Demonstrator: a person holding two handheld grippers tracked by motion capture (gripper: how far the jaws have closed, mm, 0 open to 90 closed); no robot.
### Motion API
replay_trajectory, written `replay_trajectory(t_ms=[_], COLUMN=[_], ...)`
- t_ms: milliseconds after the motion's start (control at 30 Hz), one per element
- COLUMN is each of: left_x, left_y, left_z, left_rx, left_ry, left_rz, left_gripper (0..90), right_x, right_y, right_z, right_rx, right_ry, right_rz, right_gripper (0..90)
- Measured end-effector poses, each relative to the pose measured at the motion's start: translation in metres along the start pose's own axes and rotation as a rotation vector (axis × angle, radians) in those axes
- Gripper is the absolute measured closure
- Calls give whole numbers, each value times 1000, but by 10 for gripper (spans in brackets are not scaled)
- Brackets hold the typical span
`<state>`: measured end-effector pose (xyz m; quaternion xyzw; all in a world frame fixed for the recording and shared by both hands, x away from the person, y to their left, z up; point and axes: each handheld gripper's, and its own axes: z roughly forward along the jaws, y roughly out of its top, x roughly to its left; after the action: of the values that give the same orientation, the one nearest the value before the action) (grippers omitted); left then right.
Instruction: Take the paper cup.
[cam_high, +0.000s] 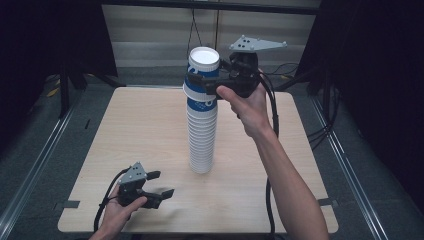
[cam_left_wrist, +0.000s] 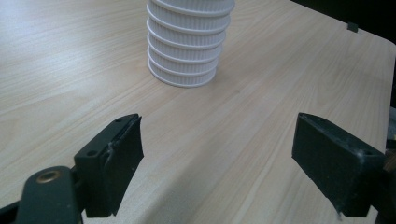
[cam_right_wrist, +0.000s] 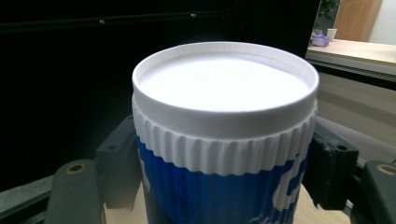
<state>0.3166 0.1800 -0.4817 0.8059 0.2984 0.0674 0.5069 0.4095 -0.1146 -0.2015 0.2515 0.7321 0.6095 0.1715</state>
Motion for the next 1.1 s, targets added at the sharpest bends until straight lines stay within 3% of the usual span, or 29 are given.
replay_trajectory(t_ms=[467,967,1100], left_x=[1,5,3], left_y=[0,-2,-3], left_z=[-1,0,3], left_rx=[-14,-34,2], left_ry=[14,26,45], left_rz=[-2,-22,-30], left_gripper=[163,162,158], right_x=[0,2,3], right_y=[12,19,22], right_z=[-7,-10,-12], right_rx=[-51,-82,-99], right_ry=[-6,-14,-12], right_rz=[21,5,1], right_gripper=[268,271,271])
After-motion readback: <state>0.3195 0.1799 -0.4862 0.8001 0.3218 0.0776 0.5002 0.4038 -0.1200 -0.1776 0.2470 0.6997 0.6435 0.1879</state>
